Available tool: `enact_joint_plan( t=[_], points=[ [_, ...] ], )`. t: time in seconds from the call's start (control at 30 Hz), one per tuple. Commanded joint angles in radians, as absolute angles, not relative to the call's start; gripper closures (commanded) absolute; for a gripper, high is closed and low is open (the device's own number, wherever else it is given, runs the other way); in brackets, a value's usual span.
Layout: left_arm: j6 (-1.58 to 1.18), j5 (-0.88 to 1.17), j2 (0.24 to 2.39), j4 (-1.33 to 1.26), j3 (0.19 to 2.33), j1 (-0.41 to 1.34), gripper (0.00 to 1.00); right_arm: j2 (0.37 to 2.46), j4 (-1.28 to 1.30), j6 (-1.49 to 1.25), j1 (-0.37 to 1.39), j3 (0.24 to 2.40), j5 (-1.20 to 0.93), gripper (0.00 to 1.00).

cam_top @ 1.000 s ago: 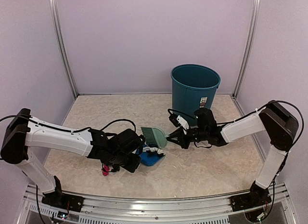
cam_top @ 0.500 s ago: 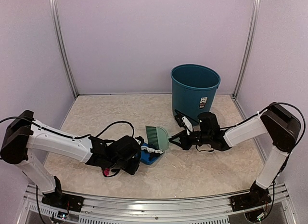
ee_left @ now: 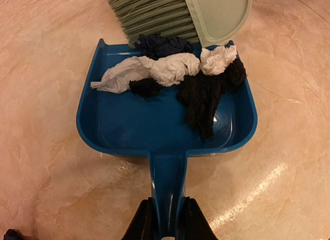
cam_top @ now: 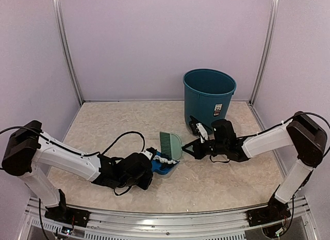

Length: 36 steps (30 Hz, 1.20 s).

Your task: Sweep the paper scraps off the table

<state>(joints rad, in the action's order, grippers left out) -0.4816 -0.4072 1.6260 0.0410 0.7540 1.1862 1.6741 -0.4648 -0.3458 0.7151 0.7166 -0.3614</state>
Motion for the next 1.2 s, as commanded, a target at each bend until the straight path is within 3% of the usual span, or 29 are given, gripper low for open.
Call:
enact_joint_plan(
  t=[0.0,0.5,1.17],
  points=[
    [-0.452,-0.466,1.598,-0.066,0.742,1.201,1.0,1.604,-0.382,-0.392,0.738,0.719,-0.289,1.0],
    [-0.41,-0.546,1.499,-0.203,0.698,1.249,1.0,1.416,-0.23,-0.391,0.809,0.743,-0.179,1.0],
    [-0.36,-0.555,1.397,-0.181,0.752,1.258,1.0,1.166,0.018,-0.292,0.832,0.902,0.016,1.0]
  ],
)
